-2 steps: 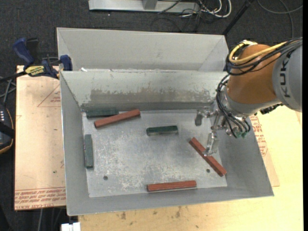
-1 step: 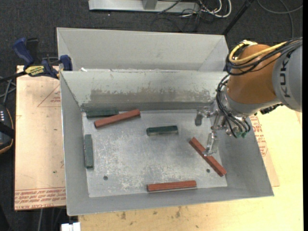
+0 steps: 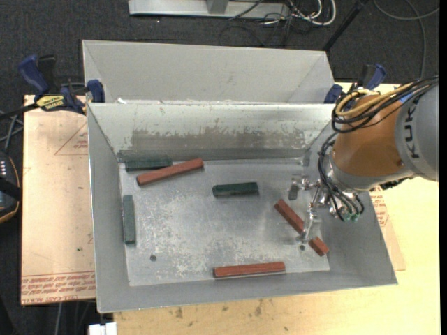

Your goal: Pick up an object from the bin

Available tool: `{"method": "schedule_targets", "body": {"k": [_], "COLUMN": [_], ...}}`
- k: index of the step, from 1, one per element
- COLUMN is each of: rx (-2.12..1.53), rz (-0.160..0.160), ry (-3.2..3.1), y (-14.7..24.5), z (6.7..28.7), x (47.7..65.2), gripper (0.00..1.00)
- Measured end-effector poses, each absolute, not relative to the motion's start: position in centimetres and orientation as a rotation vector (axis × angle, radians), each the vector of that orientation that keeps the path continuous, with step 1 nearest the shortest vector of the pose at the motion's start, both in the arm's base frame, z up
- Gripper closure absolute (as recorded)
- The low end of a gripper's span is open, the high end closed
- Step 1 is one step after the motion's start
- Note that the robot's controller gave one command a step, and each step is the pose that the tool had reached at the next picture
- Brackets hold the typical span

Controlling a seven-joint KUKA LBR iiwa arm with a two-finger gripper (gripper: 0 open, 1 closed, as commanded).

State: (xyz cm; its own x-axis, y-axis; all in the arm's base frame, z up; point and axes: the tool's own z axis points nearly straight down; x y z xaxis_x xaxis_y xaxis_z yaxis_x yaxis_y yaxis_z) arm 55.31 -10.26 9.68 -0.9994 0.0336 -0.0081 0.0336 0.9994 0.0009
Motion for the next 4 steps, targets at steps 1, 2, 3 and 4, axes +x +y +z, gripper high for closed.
{"method": "schedule_targets", "body": {"k": [1,2,3,4], "rx": [0.077,-0.326,0.407,0.405], "rz": [0.002,0.001,0.013,0.012], "ry": [3.144,3.124,3.109,3.108], "y": [-11.1,-8.3,-12.1,-12.1], "z": [7.8,9.1,7.4,7.5], "x": [54.5,54.8,59.5,59.5], "gripper": [0.0,0.0,1.0,1.0]}}
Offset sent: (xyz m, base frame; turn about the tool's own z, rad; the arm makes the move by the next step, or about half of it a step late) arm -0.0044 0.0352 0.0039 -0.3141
